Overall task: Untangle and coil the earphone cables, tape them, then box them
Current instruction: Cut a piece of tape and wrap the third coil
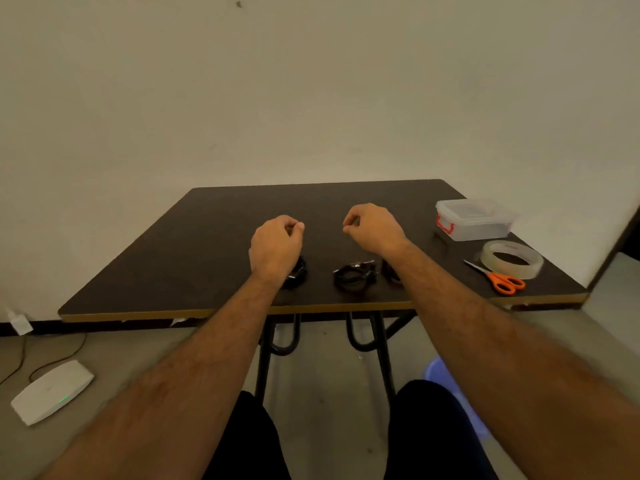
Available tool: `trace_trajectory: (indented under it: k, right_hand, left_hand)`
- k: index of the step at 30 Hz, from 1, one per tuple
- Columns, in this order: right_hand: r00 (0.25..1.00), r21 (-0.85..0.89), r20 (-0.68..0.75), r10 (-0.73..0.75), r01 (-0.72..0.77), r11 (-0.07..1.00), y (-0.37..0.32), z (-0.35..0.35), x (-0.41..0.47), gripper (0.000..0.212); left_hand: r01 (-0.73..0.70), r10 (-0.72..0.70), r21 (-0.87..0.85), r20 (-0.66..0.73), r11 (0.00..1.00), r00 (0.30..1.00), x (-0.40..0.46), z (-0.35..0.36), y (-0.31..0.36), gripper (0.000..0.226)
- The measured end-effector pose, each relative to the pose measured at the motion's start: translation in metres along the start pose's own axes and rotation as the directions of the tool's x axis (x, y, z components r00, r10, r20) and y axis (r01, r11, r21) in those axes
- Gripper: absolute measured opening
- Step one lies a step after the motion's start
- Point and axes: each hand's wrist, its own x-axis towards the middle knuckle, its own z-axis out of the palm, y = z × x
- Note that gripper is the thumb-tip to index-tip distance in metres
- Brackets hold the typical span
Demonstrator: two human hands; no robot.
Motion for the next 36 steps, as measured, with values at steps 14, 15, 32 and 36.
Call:
trace_trajectory:
  k: [14, 15, 32, 36]
  right_hand:
    - [0.939, -0.109, -0.174, 0.297, -0.318, 0.942, 0.148, -0.116, -0.092, 0.013]
    - [0.931, -0.118, -0.187, 0.312, -0.337, 0.934, 0.157, -0.118, -0.096, 0.012]
    - [0.867, -0.421, -0.005, 0.499, -0.454, 0.785, 0.183, -0.101, -0.112, 0.038]
    - [0.860, -0.387, 0.007, 0.510, -0.468, 0.794, 0.188, -0.104, -0.113, 0.036]
  left_hand:
    - [-0.199, 0.237, -0.142, 0.350, 0.970, 0.906, -0.054, 0.116, 0.172, 0.021]
    - [-0.197, 0.236, -0.141, 0.376, 0.970, 0.896, -0.058, 0.124, 0.181, 0.021]
    - [-0.195, 0.183, -0.045, 0.598, 0.980, 0.780, -0.065, 0.200, 0.225, 0.046]
    - [-0.186, 0.149, -0.002, 0.607, 0.982, 0.780, -0.066, 0.210, 0.226, 0.038]
